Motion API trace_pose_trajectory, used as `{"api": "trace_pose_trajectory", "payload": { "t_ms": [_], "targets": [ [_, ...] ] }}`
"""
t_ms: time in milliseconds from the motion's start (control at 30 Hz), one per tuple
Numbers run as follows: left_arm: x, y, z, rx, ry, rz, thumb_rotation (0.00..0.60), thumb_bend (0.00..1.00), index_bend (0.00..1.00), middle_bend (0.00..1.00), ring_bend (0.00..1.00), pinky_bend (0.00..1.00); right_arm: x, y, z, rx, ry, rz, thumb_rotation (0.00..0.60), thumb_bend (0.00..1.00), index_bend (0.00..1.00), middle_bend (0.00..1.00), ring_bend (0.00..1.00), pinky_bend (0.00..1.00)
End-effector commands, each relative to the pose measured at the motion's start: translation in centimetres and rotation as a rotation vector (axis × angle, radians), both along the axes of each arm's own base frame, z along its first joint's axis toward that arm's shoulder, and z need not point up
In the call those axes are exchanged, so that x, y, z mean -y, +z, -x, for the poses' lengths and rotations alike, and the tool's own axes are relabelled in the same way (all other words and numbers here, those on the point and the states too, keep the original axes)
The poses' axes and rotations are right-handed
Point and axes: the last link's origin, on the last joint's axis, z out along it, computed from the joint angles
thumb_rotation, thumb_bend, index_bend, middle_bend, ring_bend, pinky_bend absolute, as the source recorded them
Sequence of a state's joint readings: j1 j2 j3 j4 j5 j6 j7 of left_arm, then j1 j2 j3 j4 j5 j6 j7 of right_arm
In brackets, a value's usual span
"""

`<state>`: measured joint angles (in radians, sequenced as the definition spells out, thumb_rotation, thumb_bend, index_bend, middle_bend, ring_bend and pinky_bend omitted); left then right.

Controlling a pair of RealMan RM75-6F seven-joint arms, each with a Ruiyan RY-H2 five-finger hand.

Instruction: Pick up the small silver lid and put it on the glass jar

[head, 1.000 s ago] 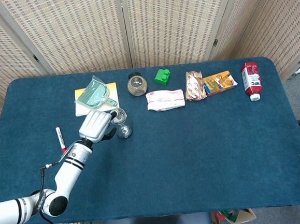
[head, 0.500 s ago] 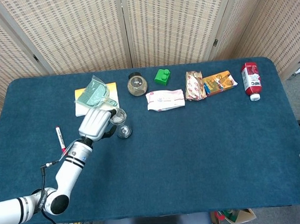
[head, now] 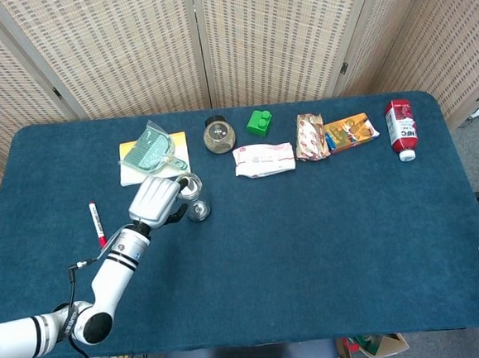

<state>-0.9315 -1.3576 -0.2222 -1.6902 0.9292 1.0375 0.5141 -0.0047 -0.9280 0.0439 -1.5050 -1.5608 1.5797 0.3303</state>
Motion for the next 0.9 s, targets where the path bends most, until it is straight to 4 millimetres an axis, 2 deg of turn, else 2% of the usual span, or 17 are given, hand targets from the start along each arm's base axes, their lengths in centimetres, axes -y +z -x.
{"api": "trace_pose_trajectory", "payload": {
  "t_ms": [33, 300, 500, 600, 700, 800, 900],
  "targets": [
    [0.1, -0.1, -0.1, -0.001, -0.003, 0.002, 0.600, 0.41, 0.38, 1.00, 1.00, 1.00, 0.0, 0.0, 0.0, 0.000, 0.001, 0.001, 0.600, 0.30, 0.02, 0.19, 0.08, 0.23],
    [-0.1, 0.1, -0.2, 0.005, -0.003, -0.007, 0.600, 0.41, 0.38, 1.00, 1.00, 1.00, 0.0, 0.0, 0.0, 0.001, -0.001, 0.001, 0.600, 0.31, 0.02, 0.19, 0.08, 0.23],
    [0.0, 1.3, 0.0, 0.041, 0.007, -0.034, 0.600, 0.41, 0.36, 1.00, 1.00, 1.00, 0.1, 0.0, 0.0, -0.001, 0.001, 0.001, 0.600, 0.30, 0.02, 0.20, 0.08, 0.23],
    [0.4, 2.2, 0.6, 0.067, 0.016, -0.057, 0.600, 0.41, 0.31, 1.00, 0.97, 1.00, 0.1, 0.2, 0.0, -0.003, 0.001, 0.004, 0.600, 0.30, 0.02, 0.20, 0.08, 0.23],
    [1.0, 3.4, 1.6, 0.095, 0.038, -0.089, 0.600, 0.40, 0.27, 0.94, 0.88, 1.00, 0.2, 0.3, 0.0, -0.005, 0.003, 0.005, 0.600, 0.30, 0.02, 0.20, 0.08, 0.23],
    [2.0, 4.5, 3.1, 0.110, 0.072, -0.123, 0.600, 0.40, 0.26, 0.79, 0.74, 1.00, 0.3, 0.4, 0.0, -0.007, -0.001, 0.000, 0.600, 0.30, 0.02, 0.20, 0.08, 0.23],
    [3.2, 5.5, 4.8, 0.113, 0.107, -0.168, 0.600, 0.40, 0.26, 0.70, 0.67, 1.00, 0.4, 0.3, 0.0, -0.008, -0.004, -0.004, 0.600, 0.30, 0.02, 0.20, 0.08, 0.23]
  ]
}}
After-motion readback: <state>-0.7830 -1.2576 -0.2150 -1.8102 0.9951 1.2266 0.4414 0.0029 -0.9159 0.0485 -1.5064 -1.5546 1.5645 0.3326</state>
